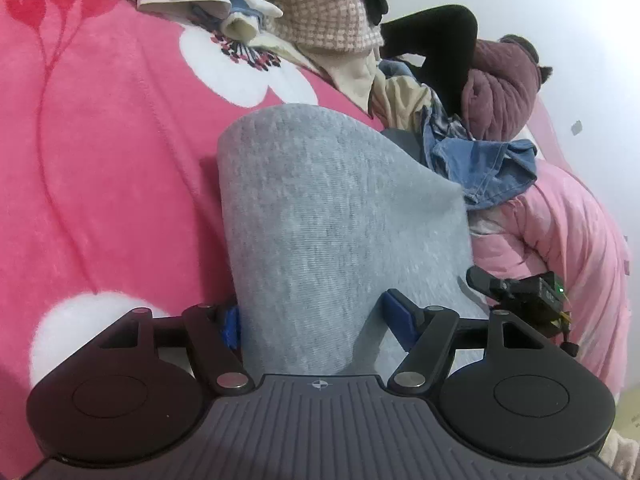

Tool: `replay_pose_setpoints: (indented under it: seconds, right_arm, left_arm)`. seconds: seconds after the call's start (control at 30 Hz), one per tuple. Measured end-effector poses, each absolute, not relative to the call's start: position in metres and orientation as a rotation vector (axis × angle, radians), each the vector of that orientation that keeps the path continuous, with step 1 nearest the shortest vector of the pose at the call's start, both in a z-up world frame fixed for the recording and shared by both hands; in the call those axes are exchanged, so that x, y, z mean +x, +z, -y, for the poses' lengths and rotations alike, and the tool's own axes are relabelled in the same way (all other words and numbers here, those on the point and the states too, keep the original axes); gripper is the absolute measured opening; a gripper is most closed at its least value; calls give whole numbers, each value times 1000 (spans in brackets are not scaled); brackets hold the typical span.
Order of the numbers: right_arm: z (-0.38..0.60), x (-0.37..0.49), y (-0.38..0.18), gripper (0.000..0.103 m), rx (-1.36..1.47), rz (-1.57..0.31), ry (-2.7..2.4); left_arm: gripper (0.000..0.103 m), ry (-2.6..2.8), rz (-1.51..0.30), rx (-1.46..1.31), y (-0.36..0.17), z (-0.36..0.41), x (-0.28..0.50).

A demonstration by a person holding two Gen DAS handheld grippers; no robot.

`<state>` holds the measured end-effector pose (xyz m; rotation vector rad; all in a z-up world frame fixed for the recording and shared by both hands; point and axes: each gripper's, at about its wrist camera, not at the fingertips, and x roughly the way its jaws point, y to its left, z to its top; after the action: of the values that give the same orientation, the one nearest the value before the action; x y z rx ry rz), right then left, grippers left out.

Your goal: Fold clothes

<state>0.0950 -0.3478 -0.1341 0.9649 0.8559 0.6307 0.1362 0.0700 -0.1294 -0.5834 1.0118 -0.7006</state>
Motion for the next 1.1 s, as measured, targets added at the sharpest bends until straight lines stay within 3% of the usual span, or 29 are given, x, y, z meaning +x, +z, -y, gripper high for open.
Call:
replay_pose_setpoints:
  seconds: [0.1,0.23,0.43,0.53,0.57,0.6,0.7,0.83,0.87,0.97,1.0,1.1]
  right_arm:
    - [348,102,-137,43,963,-871,603]
    - [343,108,-112,39,884,-809,640]
    - [347,141,-73,39,822,-708,696]
    - [348,164,-80,50,763,-766,631]
    - [348,172,-90,64,752,-819,580]
    - [348,180,-104,70,753,-891,516]
    - [359,180,-117,70,818,-898,490]
    - [379,143,-78,72,747,-766,356]
    - [381,129,-63,72,710,-707,315]
    - [371,88,-21,55,586,-567,238]
    - [361,76,-9,46,531,-548,235]
    - [325,45,6,38,394,-524,256]
  left_arm:
    - [63,-672,-1007,-610,-127,-70,138]
    - [50,-671,-971,-676,-114,-75,140]
    - [50,-693,-889,-695,-92,-73,154]
    - [53,-652,-923,-640,-109,-66,162]
    - [55,-638,-934,-622,-115,-64,164]
    - [56,-624,-945,-603,-120,-61,166]
    - [59,-596,-944,-572,-121,-60,168]
    - [60,-573,-904,-525,-96,-69,161]
    - [60,-565,-888,-507,-89,-72,159]
    - [60,-560,-813,-391,-68,-63,141]
    - [60,-559,-787,-351,-62,-59,135]
    - [60,-614,-711,-279,-45,-49,115]
